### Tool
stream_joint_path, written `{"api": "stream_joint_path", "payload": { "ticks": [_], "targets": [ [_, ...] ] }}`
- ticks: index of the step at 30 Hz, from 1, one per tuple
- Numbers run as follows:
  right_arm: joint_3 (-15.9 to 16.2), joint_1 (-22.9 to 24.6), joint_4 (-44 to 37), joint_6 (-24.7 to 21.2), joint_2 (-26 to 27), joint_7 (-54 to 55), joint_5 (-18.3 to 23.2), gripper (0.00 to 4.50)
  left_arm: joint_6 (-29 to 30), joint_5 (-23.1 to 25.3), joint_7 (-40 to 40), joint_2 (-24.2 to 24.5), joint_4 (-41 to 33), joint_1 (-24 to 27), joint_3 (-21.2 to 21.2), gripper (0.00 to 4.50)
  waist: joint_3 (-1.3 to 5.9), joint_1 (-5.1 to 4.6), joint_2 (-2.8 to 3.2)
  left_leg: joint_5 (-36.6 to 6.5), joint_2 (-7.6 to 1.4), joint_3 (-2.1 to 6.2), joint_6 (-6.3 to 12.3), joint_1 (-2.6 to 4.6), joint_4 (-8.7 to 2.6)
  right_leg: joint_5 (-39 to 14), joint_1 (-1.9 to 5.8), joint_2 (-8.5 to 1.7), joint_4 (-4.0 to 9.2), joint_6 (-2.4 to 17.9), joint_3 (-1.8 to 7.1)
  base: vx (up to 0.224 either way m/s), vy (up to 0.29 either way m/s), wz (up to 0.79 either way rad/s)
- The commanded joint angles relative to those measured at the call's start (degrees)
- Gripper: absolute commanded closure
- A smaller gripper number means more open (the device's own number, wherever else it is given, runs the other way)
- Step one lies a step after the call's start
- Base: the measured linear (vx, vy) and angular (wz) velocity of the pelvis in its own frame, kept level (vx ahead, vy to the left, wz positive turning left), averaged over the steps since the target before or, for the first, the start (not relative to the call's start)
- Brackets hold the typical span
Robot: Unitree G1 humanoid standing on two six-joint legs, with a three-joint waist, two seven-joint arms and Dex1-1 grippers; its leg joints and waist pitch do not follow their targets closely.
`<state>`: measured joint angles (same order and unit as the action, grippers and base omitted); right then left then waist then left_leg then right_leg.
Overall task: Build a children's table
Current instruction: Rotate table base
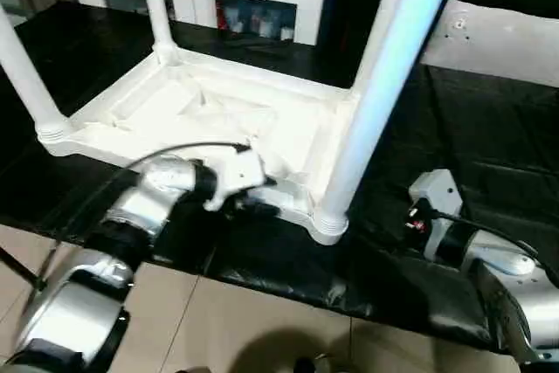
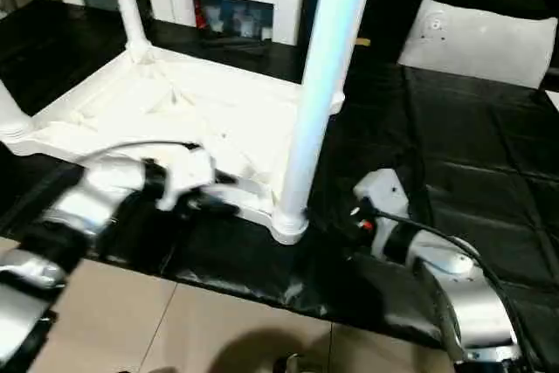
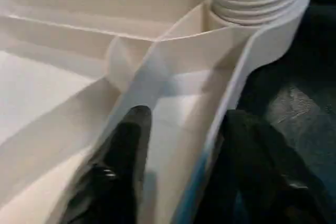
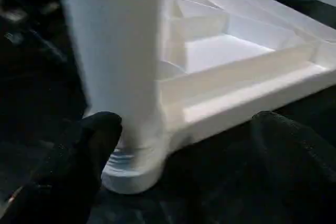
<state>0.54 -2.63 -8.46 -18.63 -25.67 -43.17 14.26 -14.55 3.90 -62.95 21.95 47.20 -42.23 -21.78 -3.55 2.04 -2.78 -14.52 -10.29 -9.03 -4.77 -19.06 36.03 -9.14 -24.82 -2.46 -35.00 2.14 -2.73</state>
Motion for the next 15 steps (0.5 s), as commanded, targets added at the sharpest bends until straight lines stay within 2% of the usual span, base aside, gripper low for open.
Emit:
{"api": "stream_joint_path", "payload": {
  "ticks": [1,2,5,6,8,10,15],
  "targets": [
    [-0.1,0.5,-1.6,-1.2,-1.2,-0.7,1.3,0.0,-1.0,1.7,0.1,0.1,2.3,-1.9,-1.2,2.32,3.75,0.36,-0.36,-4.1,-1.56,0.09,4.18,-0.85,-4.34,-22.0,4.35,-4.61,5.41,5.2,2.95,0.0,0.0,0.0],
    [-0.3,1.1,-2.5,-1.6,-1.8,-0.9,1.8,0.0,-1.4,2.3,-0.8,-0.3,4.2,-2.6,-1.6,2.6,3.8,0.38,-0.29,-3.9,-1.65,0.23,4.24,-0.99,-4.45,-22.4,4.45,-4.65,5.39,4.8,2.89,0.0,0.0,0.0],
    [-1.0,1.8,-3.9,-2.8,-2.9,-1.5,2.4,0.0,-2.7,3.8,-1.8,-0.7,8.2,-4.3,-2.0,2.7,3.8,0.42,-0.39,-3.2,-1.57,0.3,4.54,-1.05,-4.43,-21.6,4.4,-4.46,5.5,4.3,2.75,0.0,0.0,0.0],
    [-1.2,1.9,-4.3,-3.0,-3.2,-1.8,2.7,0.0,-2.5,4.0,-2.2,-0.7,9.0,-4.8,-2.1,2.8,3.92,0.42,-0.49,-2.9,-1.67,0.42,4.54,-1.15,-4.48,-20.6,4.62,-4.7,5.19,4.6,2.81,0.0,0.0,0.0],
    [-1.5,2.2,-5.0,-3.3,-3.8,-2.7,3.1,0.0,-2.1,3.9,-3.0,-1.0,10.6,-5.7,-1.9,3.1,3.91,0.43,-0.67,-3.0,-1.63,0.35,4.61,-1.08,-4.37,-20.4,4.57,-4.7,5.19,4.9,2.77,0.0,0.0,0.0],
    [-1.6,2.6,-5.4,-3.3,-4.1,-3.1,3.2,0.0,-2.1,3.6,-3.7,-1.3,11.6,-6.1,-1.5,3.12,3.95,0.59,-0.76,-2.4,-1.73,0.43,4.83,-1.18,-4.41,-19.4,4.7,-4.86,4.96,5.5,2.85,0.0,0.0,0.0],
    [-0.7,2.8,-6.1,-3.6,-5.5,-4.5,4.0,0.0,0.6,1.2,-8.6,-2.7,13.2,-7.3,-0.2,3.51,4.06,0.55,-0.88,-1.0,-1.73,0.34,5.41,-1.21,-4.28,-15.9,4.85,-4.92,4.58,7.6,2.86,0.0,0.0,0.0]
  ]
}}
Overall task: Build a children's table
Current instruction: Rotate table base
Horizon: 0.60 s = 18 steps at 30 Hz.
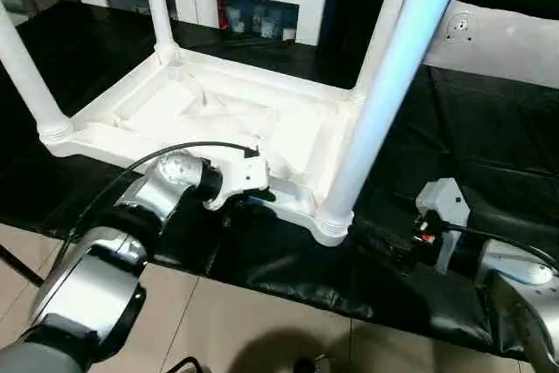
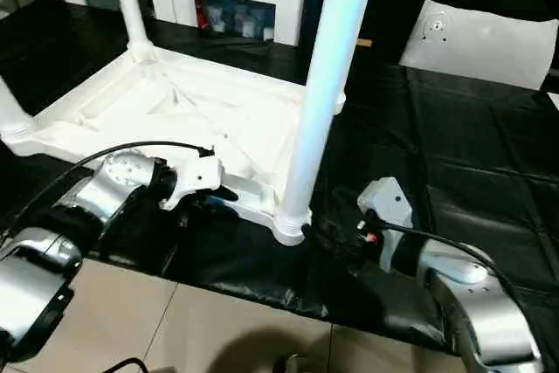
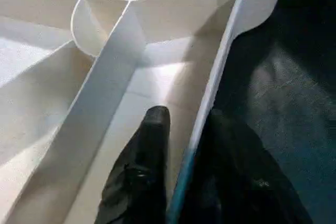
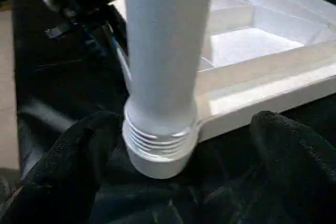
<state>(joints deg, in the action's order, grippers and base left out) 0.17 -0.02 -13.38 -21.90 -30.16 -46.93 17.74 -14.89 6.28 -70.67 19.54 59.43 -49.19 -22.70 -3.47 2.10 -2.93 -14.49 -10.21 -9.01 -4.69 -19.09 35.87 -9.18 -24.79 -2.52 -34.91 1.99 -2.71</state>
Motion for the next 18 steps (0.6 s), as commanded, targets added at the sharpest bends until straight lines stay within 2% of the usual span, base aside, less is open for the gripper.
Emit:
{"api": "stream_joint_path", "payload": {
  "ticks": [1,2,4,8,9,11,13,14,16,18],
  "targets": [
    [-0.1,0.3,-1.4,-0.4,-1.2,-0.8,0.5,0.0,1.7,-0.7,-2.6,-0.3,1.9,-0.9,0.4,3.58,3.94,0.47,-0.72,-1.0,-1.82,0.26,5.49,-1.1,-4.12,-15.4,4.73,-4.83,4.53,8.2,2.81,0.0,0.0,0.0],
    [-0.1,0.3,-1.5,-0.4,-1.3,-0.8,0.5,0.0,1.9,-0.6,-3.1,-0.3,2.1,-1.0,0.3,3.58,3.95,0.44,-0.97,-1.1,-1.82,0.26,5.54,-1.16,-4.11,-15.5,4.84,-4.86,4.49,8.2,2.8,0.0,0.0,0.0],
    [-0.3,0.2,-1.7,-0.3,-1.3,-1.0,0.7,0.0,3.0,-0.3,-5.4,-0.2,2.8,-2.1,0.1,3.73,3.96,0.47,-0.84,-0.9,-1.71,0.28,5.53,-1.29,-4.09,-15.9,5.04,-4.99,4.52,8.1,2.86,0.0,0.0,0.0],
    [-0.4,-0.3,-1.3,0.1,-1.6,-1.1,0.8,0.0,6.7,-0.6,-9.3,-0.5,3.4,-3.3,0.6,3.92,3.95,0.38,-0.61,-0.6,-1.8,0.26,5.39,-1.12,-4.1,-15.1,4.95,-4.94,4.47,8.8,2.86,0.0,0.0,0.0],
    [-0.3,-0.6,-1.1,0.4,-1.6,-1.1,0.6,0.0,8.1,-0.4,-9.7,-0.5,3.6,-3.7,0.4,4.04,3.98,0.32,-0.58,-0.8,-1.81,0.21,5.3,-1.14,-4.09,-14.3,5.07,-4.96,4.43,9.4,2.91,0.0,0.0,0.0],
    [-0.2,-1.0,-1.0,0.7,-1.4,-0.6,0.4,0.0,10.0,0.5,-8.8,-0.4,4.3,-4.0,0.2,4.12,3.97,0.39,-0.46,-0.9,-1.64,0.27,5.28,-1.21,-4.05,-14.8,5.24,-4.91,4.52,9.3,2.84,0.0,0.0,0.0],
    [-0.4,-1.3,-1.2,0.6,-1.1,-0.2,0.6,0.0,10.2,1.2,-6.8,-0.2,4.9,-4.1,0.3,4.22,3.95,0.34,-0.54,-0.9,-1.54,0.25,5.22,-1.3,-4.03,-15.7,5.28,-4.8,4.71,8.9,2.78,0.0,0.0,0.0],
    [-0.5,-1.3,-1.6,0.5,-0.8,0.1,0.8,0.0,10.3,1.3,-3.3,-0.4,5.2,-3.8,1.1,4.26,3.93,0.34,-0.56,-1.1,-1.5,0.24,5.2,-1.32,-4.01,-16.1,5.29,-4.8,4.78,8.7,2.77,0.0,0.0,0.0],
    [-0.7,-1.1,-2.2,0.3,-0.4,0.6,0.9,0.0,11.4,1.2,3.8,-0.6,5.2,-3.2,2.9,4.3,3.89,0.35,-0.07,-2.0,-1.54,0.31,4.79,-1.25,-4.0,-17.4,5.24,-4.66,4.83,8.5,2.65,0.0,0.0,0.0],
    [-0.7,-0.6,-3.2,0.1,0.2,1.3,1.2,0.0,15.2,-1.1,8.5,-1.0,2.7,-1.3,6.3,4.32,3.94,0.19,-0.54,-2.1,-1.59,0.39,4.45,-1.62,-3.97,-17.2,5.64,-4.67,4.7,8.4,2.52,0.0,0.0,0.0]
  ]
}}
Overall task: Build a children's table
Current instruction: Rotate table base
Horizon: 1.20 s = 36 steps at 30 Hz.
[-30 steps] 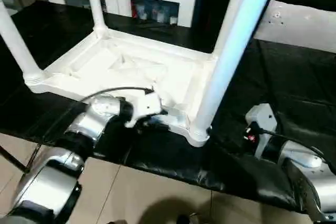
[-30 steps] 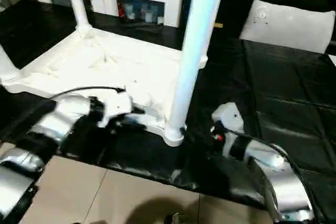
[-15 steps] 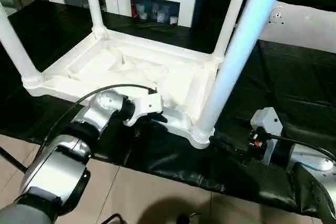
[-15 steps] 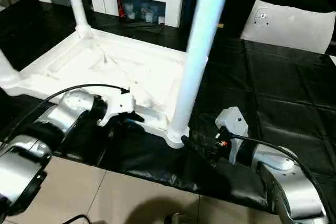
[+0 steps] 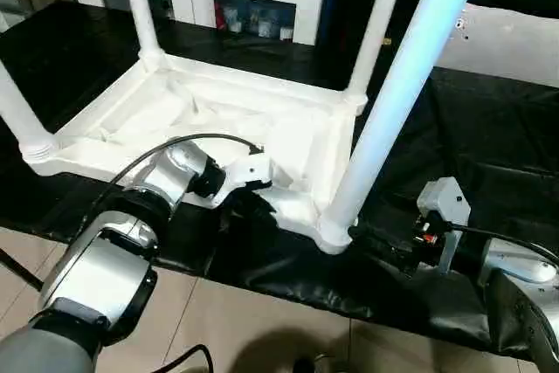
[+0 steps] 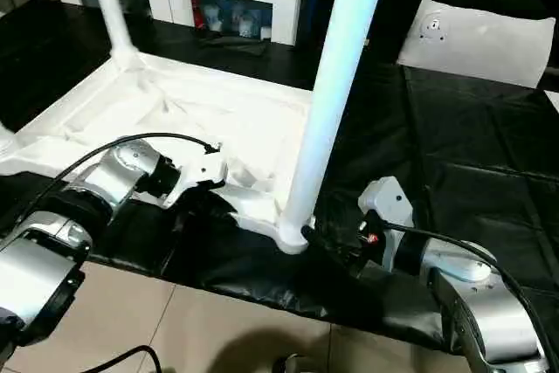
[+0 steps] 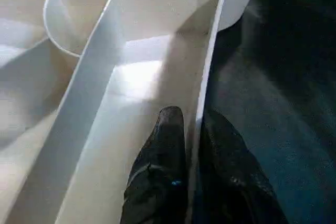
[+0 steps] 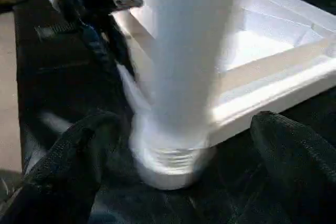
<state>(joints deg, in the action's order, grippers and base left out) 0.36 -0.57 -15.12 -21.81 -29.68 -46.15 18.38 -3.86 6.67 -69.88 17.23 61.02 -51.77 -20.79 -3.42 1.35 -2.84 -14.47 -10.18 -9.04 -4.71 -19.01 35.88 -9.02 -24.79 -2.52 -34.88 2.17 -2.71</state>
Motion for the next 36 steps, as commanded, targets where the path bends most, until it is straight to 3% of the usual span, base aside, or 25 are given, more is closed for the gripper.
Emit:
{"api": "stream_joint_path", "payload": {
  "ticks": [1,2,4,5,6,9,10,12,14,15,16,18,20,21,24,25,26,28,31,34,36],
  "targets": [
    [-0.8,0.1,-1.8,-0.1,-0.1,0.8,0.6,0.0,5.5,-2.4,8.2,1.4,-1.2,2.9,5.5,4.35,3.87,0.78,-0.61,-1.9,-1.37,0.5,4.41,-1.81,-3.96,-18.7,5.67,-4.53,4.84,7.2,2.39,0.0,0.0,0.0],
    [-0.7,0.2,-1.9,-0.1,0.0,0.9,0.6,0.0,6.3,-3.0,8.0,1.5,-2.7,4.0,6.1,4.35,3.88,0.61,-0.61,-1.7,-1.32,0.52,4.36,-1.86,-3.94,-18.9,5.73,-4.54,4.82,7.0,2.38,0.0,0.0,0.0],
    [-0.1,0.4,-1.6,0.1,0.3,1.1,0.5,0.0,6.7,-2.8,5.9,2.8,-9.7,9.0,5.6,4.36,3.91,-0.06,-1.34,-1.5,-1.09,0.46,5.02,-1.88,-3.86,-20.6,5.48,-4.37,5.15,6.2,2.47,0.0,0.0,0.0],
    [0.0,0.4,-1.5,0.1,0.4,1.1,0.4,0.0,6.7,-2.8,5.4,3.0,-10.8,9.9,5.4,4.45,3.96,-0.22,-0.79,-1.2,-1.49,0.6,5.11,-1.87,-4.0,-19.9,5.38,-4.64,4.77,6.9,2.6,0.0,0.0,0.0],
    [0.5,0.2,-0.9,0.4,0.5,1.2,0.0,0.0,6.3,-3.1,3.4,3.7,-14.8,12.5,4.7,4.45,3.88,-0.38,-0.63,-1.9,-1.63,0.39,5.64,-1.48,-4.0,-19.9,4.72,-4.44,4.97,7.5,2.56,0.0,0.0,0.0],
    [1.1,-0.7,0.0,0.7,1.1,1.6,-0.6,0.0,3.0,-3.1,-0.2,5.4,-21.1,16.6,2.7,4.48,3.77,-0.33,-0.31,-3.4,-2.09,0.48,5.66,-1.38,-4.28,-21.0,4.55,-4.72,4.95,7.8,2.57,0.0,0.0,0.0],
    [1.5,-1.2,0.2,0.6,1.4,1.8,-0.8,0.0,1.9,-2.8,-1.7,6.4,-23.4,18.1,1.5,4.48,3.72,-0.33,-0.91,-3.4,-2.14,0.48,5.67,-1.49,-4.41,-21.5,4.58,-4.74,5.01,7.4,2.6,0.0,0.0,0.0],
    [2.1,-1.6,0.2,0.3,1.8,2.2,-1.1,0.0,-0.4,-2.3,-2.1,7.1,-23.7,18.9,1.0,4.48,3.55,-0.16,0.16,-4.5,-2.03,0.39,5.27,-1.11,-4.46,-23.8,3.98,-4.6,5.32,6.5,2.58,0.0,0.0,0.0],
    [2.2,-1.6,0.1,0.3,1.8,2.3,-1.1,0.0,-0.8,-2.3,-2.2,7.3,-23.8,19.0,1.0,4.48,3.49,0.02,-0.05,-5.9,-1.98,0.25,4.8,-0.81,-4.48,-26.1,3.78,-4.52,5.68,5.4,2.54,0.0,0.0,0.0],
    [3.7,-2.2,0.9,1.0,1.7,2.6,-2.8,0.0,-3.6,-1.1,-1.2,8.0,-22.3,19.3,1.3,4.48,3.46,0.43,-0.21,-6.1,-1.97,0.31,4.43,-0.79,-4.55,-28.0,3.74,-4.63,5.84,4.2,2.55,0.0,0.0,0.0],
    [3.9,-2.2,1.0,1.1,1.7,2.6,-3.0,0.0,-3.8,-1.0,-1.1,8.1,-22.3,19.4,1.3,4.48,3.55,0.62,-0.12,-5.9,-1.98,0.37,4.33,-0.78,-4.58,-28.0,3.75,-4.68,5.77,3.9,2.52,0.0,0.0,0.0],
    [4.6,-2.5,1.0,0.7,2.2,2.9,-3.2,0.0,-4.2,-1.6,-0.7,9.0,-22.9,20.4,2.3,4.48,3.65,0.81,-0.64,-5.6,-2.07,0.52,3.8,-1.09,-4.77,-27.5,3.97,-4.88,5.49,2.9,2.56,0.0,0.0,0.0],
    [4.7,-2.5,0.9,0.6,2.4,2.9,-3.1,0.0,-4.0,-1.9,-0.6,9.1,-23.6,20.9,2.7,4.48,3.64,0.75,-0.56,-5.6,-2.13,0.56,3.62,-1.17,-4.81,-27.1,3.92,-4.93,5.41,2.9,2.59,0.0,0.0,0.0],
    [4.9,-2.7,1.0,0.7,2.5,2.6,-3.0,0.0,-3.7,-2.3,-0.4,9.4,-24.5,21.3,3.1,4.48,3.64,0.73,-1.02,-5.6,-2.01,0.54,3.61,-1.18,-4.75,-27.7,3.95,-4.86,5.41,2.5,2.54,0.0,0.0,0.0],
    [5.3,-4.0,2.9,1.2,2.1,2.1,-3.5,0.0,2.2,-6.0,-1.0,8.3,-27.2,21.5,5.3,4.48,3.59,0.63,-1.09,-5.5,-1.84,0.47,3.65,-1.2,-4.65,-29.4,3.71,-4.95,5.6,2.2,2.54,0.0,0.0,0.0],
    [5.4,-4.2,3.1,1.3,2.0,1.9,-3.5,0.0,3.2,-7.2,-1.3,7.8,-27.8,21.5,6.0,4.22,3.68,0.56,-1.12,-5.1,-1.72,0.47,3.62,-1.33,-4.6,-29.6,3.86,-4.91,5.58,2.0,2.51,0.0,0.0,0.0],
    [5.4,-4.2,3.1,1.3,2.0,1.9,-3.5,0.0,3.2,-7.2,-1.3,7.8,-27.8,21.5,6.0,3.94,3.76,0.57,-1.72,-4.7,-1.73,0.38,3.7,-1.37,-4.53,-29.4,3.9,-4.93,5.56,1.9,2.54,0.0,0.0,0.0],
    [5.9,-5.4,4.2,1.4,1.7,0.6,-3.4,0.0,4.5,-9.3,-2.2,6.9,-30.2,21.5,6.3,3.91,3.91,0.75,-1.46,-3.4,-1.85,0.36,4.2,-1.26,-4.5,-26.4,3.79,-4.89,5.11,2.9,2.56,0.0,0.0,0.0],
    [6.4,-6.2,4.8,1.5,1.6,0.1,-3.7,0.0,6.4,-9.6,-2.2,6.4,-31.8,21.8,6.1,3.52,4.02,0.86,-1.14,-2.3,-2.56,0.39,4.47,-0.86,-4.67,-18.4,3.59,-4.86,4.31,6.7,2.58,0.0,0.0,0.0],
    [6.6,-6.5,5.1,1.6,1.7,0.1,-3.8,0.0,7.2,-8.3,-0.9,6.1,-31.3,21.6,6.0,3.43,4.04,0.76,-1.72,-1.1,-2.51,0.29,4.89,-0.9,-4.6,-12.4,4.01,-4.95,3.72,9.4,2.67,0.0,0.0,0.0],
    [6.7,-6.4,5.1,1.7,1.7,0.1,-3.8,0.0,6.9,-7.0,-0.6,6.7,-30.5,21.8,5.2,3.43,4.09,0.82,-1.78,-1.2,-2.39,0.3,5.02,-1.02,-4.56,-12.5,4.28,-5.1,3.72,9.5,2.75,0.0,0.0,0.0]
  ]
}}
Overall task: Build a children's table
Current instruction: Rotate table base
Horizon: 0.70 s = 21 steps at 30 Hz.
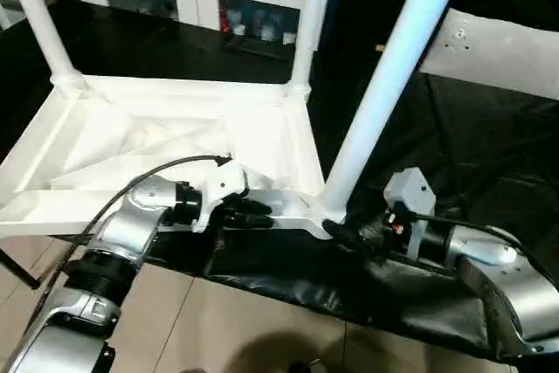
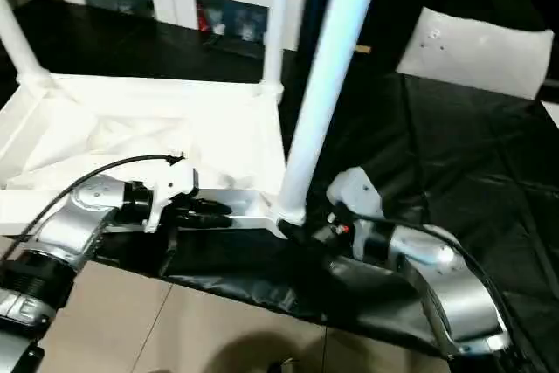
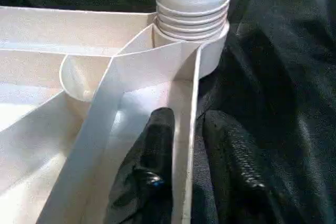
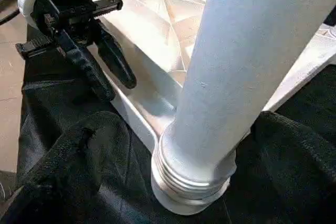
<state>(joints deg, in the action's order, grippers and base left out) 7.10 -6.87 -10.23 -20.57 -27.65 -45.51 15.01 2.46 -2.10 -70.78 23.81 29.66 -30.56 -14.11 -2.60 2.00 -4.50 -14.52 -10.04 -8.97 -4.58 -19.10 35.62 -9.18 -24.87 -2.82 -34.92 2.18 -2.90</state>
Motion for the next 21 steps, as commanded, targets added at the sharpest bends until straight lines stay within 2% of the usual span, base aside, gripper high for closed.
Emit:
{"api": "stream_joint_path", "payload": {
  "ticks": [1,2,7,10,13,14,18,19,21],
  "targets": [
    [0.0,-0.1,0.3,0.5,-0.4,-0.6,-0.4,0.0,0.9,2.2,0.5,0.6,0.9,0.7,-1.9,3.43,3.18,0.2,0.0,-1.7,-2.55,0.26,4.8,-0.91,-4.36,-13.6,4.36,-4.86,3.9,9.2,2.95,0.0,0.0,0.0],
    [0.0,0.0,0.3,0.6,-0.5,-0.6,-0.4,0.0,0.8,2.6,0.8,0.8,1.1,0.9,-2.2,3.43,3.08,0.19,-0.03,-2.2,-2.56,0.28,4.63,-0.91,-4.41,-14.7,4.32,-4.85,4.04,8.9,2.92,0.0,0.0,0.0],
    [-0.3,0.5,-0.1,0.4,-1.0,-0.5,-0.2,0.0,-0.5,4.2,2.5,1.3,2.0,0.6,-2.9,3.43,2.79,0.18,-0.09,-5.7,-2.32,0.36,3.22,-0.8,-4.54,-24.9,4.07,-4.73,5.17,4.6,2.87,0.0,0.0,0.0],
    [-0.6,0.8,-0.1,0.4,-1.3,-0.4,-0.1,0.0,-1.3,4.4,2.6,1.4,2.5,-0.2,-3.0,3.7,2.87,0.24,-0.11,-5.6,-2.29,0.46,3.16,-0.87,-4.59,-26.1,4.01,-4.67,5.34,3.3,2.79,0.0,0.0,0.0],
    [-0.8,1.2,0.0,0.7,-1.7,-0.3,-0.5,0.0,-1.5,4.5,1.6,1.8,2.8,-0.6,-3.6,3.98,2.93,0.23,-0.08,-5.4,-2.33,0.47,3.17,-0.87,-4.57,-24.8,3.92,-4.61,5.22,3.7,2.77,0.0,0.0,0.0],
    [-1.0,1.3,0.3,0.8,-1.9,-0.3,-0.5,0.0,-1.7,4.7,1.4,1.9,3.0,-0.8,-3.8,3.98,2.97,0.24,0.22,-5.2,-2.34,0.49,3.15,-0.88,-4.62,-23.9,3.95,-4.59,5.2,4.0,2.77,0.0,0.0,0.0],
    [-1.3,1.2,1.3,1.3,-2.5,-0.7,-0.7,0.0,-2.7,6.4,0.8,2.5,4.4,-1.7,-5.4,4.31,3.09,0.18,0.26,-4.9,-2.36,0.5,3.17,-0.96,-4.56,-21.2,4.18,-4.6,4.86,5.0,2.79,0.0,0.0,0.0],
    [-1.4,1.1,1.6,1.4,-2.6,-0.9,-0.6,0.0,-3.1,6.8,0.5,2.6,4.8,-2.0,-5.9,4.41,3.1,0.19,0.57,-4.7,-2.35,0.54,3.24,-0.96,-4.57,-20.3,4.19,-4.6,4.75,5.5,2.8,0.0,0.0,0.0],
    [-1.6,0.6,2.3,1.6,-2.9,-1.5,-0.3,0.0,-4.2,7.9,0.4,3.0,5.4,-2.4,-6.8,4.47,3.11,0.12,0.4,-5.2,-2.36,0.48,3.36,-0.93,-4.53,-20.0,4.23,-4.59,4.79,6.0,2.78,0.0,0.0,0.0]
  ]
}}
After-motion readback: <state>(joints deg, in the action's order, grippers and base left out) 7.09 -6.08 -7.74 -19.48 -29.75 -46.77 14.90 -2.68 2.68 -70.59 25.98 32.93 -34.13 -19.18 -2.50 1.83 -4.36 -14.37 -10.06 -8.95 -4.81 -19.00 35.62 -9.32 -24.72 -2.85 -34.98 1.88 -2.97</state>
